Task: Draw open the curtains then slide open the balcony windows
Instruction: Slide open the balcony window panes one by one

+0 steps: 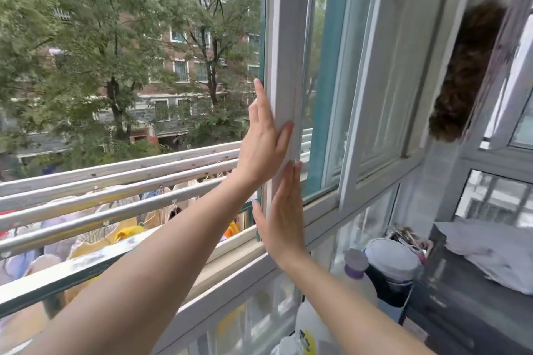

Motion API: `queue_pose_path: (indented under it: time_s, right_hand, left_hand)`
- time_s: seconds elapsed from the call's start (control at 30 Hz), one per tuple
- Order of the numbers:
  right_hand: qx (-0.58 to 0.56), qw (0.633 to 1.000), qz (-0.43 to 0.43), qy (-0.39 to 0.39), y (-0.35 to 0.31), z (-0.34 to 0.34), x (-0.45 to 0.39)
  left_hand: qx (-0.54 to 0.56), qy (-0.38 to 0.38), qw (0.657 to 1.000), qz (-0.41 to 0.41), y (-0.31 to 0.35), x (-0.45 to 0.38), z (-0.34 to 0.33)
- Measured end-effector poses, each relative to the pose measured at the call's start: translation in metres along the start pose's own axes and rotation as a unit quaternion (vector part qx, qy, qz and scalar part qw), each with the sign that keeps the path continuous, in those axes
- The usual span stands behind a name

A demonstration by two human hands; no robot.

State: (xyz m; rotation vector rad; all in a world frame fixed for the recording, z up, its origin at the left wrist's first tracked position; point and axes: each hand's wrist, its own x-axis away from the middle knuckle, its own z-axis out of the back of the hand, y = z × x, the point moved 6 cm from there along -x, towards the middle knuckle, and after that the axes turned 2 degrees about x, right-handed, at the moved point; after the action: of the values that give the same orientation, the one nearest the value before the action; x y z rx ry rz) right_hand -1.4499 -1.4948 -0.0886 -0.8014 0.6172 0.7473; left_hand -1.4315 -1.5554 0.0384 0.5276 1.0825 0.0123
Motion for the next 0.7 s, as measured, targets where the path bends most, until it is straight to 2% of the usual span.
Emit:
queue_pose_path:
  time_s: [0.13, 0.27, 0.57, 0.7]
  right_hand:
    - [0.013, 0.996, -0.068, 0.053, -0.013, -0.012, -0.004]
    - [0.024, 0.982, -0.124, 0.140, -0.012, -0.019, -0.007]
    - [0.041, 0.980, -0.061, 0.183, -0.002, -0.035, -0.017]
    - [0.025, 0.982, -0.071, 0.172, 0.018, -0.033, -0.026]
  left_hand:
    - [0.033, -0.035, 0.998, -0.028, -0.005, -0.002, 0.004]
    - [0.056, -0.069, 0.994, -0.067, -0.005, -0.003, 0.005]
    - [0.056, 0.001, 0.990, -0.129, -0.024, -0.012, -0.008]
    - [0.075, -0.006, 0.989, -0.129, -0.021, -0.019, -0.028]
